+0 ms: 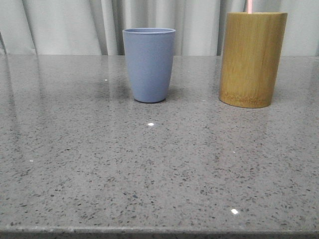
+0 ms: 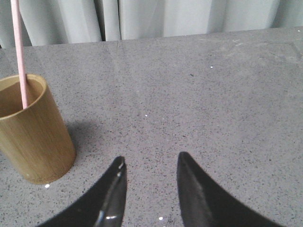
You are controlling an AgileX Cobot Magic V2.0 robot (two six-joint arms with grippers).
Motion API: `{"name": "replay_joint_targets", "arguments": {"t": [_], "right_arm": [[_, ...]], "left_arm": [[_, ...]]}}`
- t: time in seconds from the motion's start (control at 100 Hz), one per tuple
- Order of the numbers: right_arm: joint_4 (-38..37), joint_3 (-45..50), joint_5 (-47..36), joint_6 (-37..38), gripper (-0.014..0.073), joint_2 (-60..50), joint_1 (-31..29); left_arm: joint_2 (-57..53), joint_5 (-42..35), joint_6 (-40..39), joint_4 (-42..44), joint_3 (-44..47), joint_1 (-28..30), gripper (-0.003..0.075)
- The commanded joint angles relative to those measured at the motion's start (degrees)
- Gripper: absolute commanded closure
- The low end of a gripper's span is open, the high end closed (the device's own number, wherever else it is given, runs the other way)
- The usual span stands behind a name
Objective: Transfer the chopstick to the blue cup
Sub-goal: 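Release the blue cup and lift the left gripper away, then grasp the pink chopstick in the bamboo cup with the right gripper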
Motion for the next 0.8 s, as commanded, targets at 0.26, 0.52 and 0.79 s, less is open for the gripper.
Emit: {"name": "replay_joint_targets", "arguments": {"t": [0.26,0.52,0.79], "right_arm": [[-0.3,-5.8,-2.7,-0.3,0.0307,6.3,4.7],[-0.3,-11.0,-2.5,-0.3,0.0199,13.0,9.0],[0.6,-19.9,-2.4,-0.3,0.0188,22.1,14.0]], "left_arm": [[-22.6,-12.7,-10.9,15.3,21.1,-0.1,0.0344],[-36.8,-15.4,-12.3,20.7,35.1,-0.1,0.0345],[-49.8,-17.6,-19.0,27.7,46.4,-0.1,0.0345]]}}
